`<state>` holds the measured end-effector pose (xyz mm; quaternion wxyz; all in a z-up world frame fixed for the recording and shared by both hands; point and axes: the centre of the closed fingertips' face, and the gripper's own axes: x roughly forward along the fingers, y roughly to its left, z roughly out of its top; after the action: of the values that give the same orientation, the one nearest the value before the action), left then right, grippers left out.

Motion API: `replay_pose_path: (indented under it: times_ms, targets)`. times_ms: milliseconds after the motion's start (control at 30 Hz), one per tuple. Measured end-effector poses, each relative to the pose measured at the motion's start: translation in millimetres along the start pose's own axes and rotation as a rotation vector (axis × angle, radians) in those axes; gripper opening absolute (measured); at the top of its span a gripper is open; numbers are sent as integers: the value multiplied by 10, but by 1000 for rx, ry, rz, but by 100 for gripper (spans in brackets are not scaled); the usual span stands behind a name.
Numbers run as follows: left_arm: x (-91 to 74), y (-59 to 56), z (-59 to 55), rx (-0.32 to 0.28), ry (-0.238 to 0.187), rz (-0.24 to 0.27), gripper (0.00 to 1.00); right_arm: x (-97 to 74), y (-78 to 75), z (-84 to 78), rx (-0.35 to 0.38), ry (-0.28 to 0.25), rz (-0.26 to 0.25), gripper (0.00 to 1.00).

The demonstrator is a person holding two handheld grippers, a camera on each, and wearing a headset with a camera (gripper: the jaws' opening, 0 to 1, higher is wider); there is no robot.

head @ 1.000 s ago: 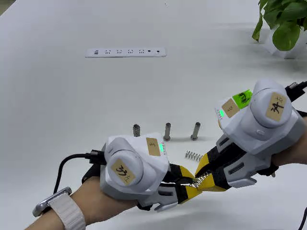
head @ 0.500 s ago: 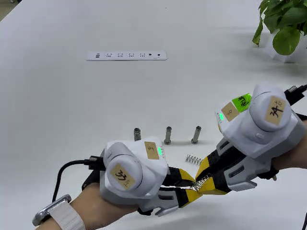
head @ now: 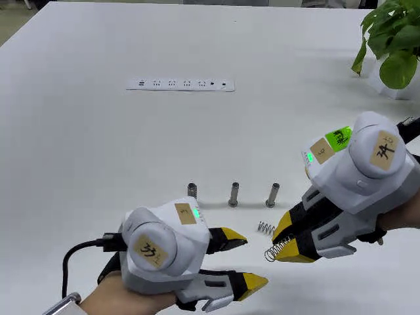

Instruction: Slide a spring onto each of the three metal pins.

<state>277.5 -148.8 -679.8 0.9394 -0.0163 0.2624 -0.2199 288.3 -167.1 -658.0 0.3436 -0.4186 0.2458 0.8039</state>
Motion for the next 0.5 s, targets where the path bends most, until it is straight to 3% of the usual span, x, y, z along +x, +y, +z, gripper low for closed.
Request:
replay_pose_path:
  times_ms: [233, 500]
  targets:
    - [-187, 235, -32, -87, -40, 122, 61, -10, -94, -20, -35, 36, -4, 12]
    - [-310, 427, -77, -135, -59, 235, 87, -35, -272, 39, -83, 62, -18, 12]
